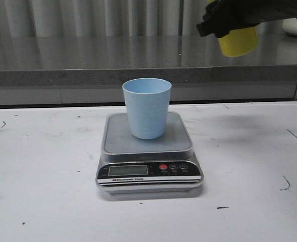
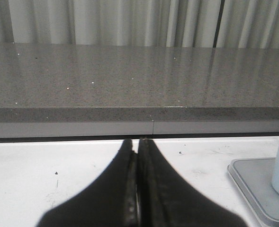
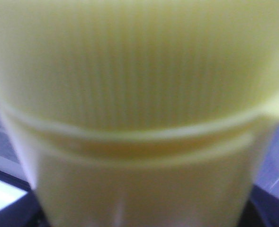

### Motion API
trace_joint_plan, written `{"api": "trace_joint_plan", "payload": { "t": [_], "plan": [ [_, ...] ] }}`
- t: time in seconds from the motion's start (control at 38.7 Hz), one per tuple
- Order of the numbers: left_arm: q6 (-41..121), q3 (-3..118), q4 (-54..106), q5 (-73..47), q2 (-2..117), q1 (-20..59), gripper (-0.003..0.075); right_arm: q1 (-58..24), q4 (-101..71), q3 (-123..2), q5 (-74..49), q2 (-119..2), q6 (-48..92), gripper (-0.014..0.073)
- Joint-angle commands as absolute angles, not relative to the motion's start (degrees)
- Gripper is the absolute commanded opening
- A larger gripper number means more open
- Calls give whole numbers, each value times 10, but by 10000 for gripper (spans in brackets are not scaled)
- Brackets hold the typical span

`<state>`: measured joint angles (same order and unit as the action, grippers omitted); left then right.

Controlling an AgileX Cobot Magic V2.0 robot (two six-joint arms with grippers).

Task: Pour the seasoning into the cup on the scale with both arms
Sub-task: 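Lower the yellow bottle back down onto the table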

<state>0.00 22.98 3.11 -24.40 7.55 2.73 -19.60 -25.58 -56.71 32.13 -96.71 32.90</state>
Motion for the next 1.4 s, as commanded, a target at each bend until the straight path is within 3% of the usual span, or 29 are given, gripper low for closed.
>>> {"api": "trace_joint_plan", "payload": {
  "t": [0.0,0.1,0.54,0.96,1.37],
  "plan": [
    [-5,244,36,-197,82,28,-20,-197,-277,-590,344,-937,216,59],
    [-5,244,36,-197,82,28,-20,-197,-277,-590,316,-937,148,59],
    [-5,244,36,-197,82,28,-20,-198,-274,-567,283,-913,148,59],
    [-5,244,36,-197,82,28,-20,-221,-256,-358,464,-911,128,59],
    [-5,244,36,-197,82,28,-20,-221,-202,-344,541,-999,56,59]
  ]
}}
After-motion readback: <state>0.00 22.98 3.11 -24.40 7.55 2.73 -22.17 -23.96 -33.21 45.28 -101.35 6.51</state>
